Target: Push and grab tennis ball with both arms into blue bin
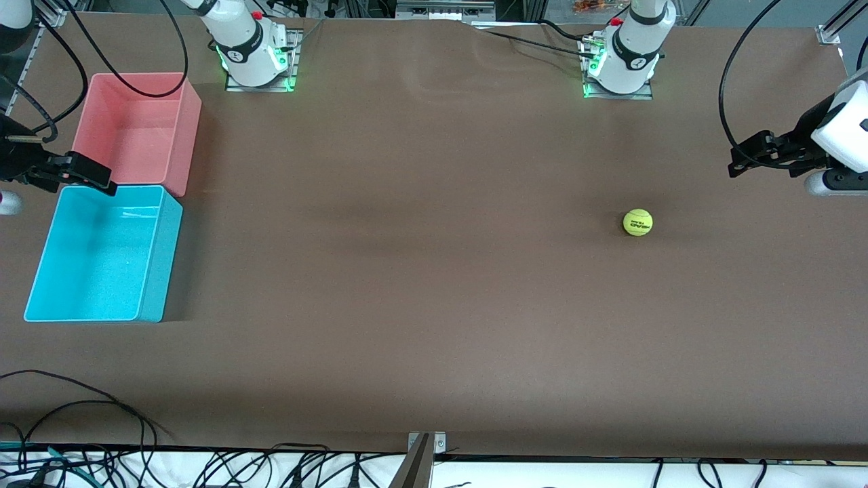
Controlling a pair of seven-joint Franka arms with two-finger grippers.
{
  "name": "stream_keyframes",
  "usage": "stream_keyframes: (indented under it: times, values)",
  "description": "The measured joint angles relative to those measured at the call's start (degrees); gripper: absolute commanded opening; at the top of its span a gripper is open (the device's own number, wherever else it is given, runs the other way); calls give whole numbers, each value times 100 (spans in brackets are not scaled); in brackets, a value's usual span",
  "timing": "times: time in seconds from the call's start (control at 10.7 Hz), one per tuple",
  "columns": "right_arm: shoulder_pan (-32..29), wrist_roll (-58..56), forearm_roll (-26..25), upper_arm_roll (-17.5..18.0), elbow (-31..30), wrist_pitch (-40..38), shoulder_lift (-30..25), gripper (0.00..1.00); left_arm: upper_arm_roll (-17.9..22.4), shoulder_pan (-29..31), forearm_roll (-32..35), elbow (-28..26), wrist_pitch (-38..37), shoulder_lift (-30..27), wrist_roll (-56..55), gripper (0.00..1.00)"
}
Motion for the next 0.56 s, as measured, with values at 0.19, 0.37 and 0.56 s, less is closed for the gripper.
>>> stream_keyframes:
  times: [0.19,0.37,0.56]
  values:
    - [2,0,0,0,0,-6,0,100,0,1,0,0,0,1,0,100]
    - [31,1,-2,1,0,-8,3,100,0,1,0,0,0,1,0,100]
    - [78,1,-13,1,0,-8,10,100,0,1,0,0,0,1,0,100]
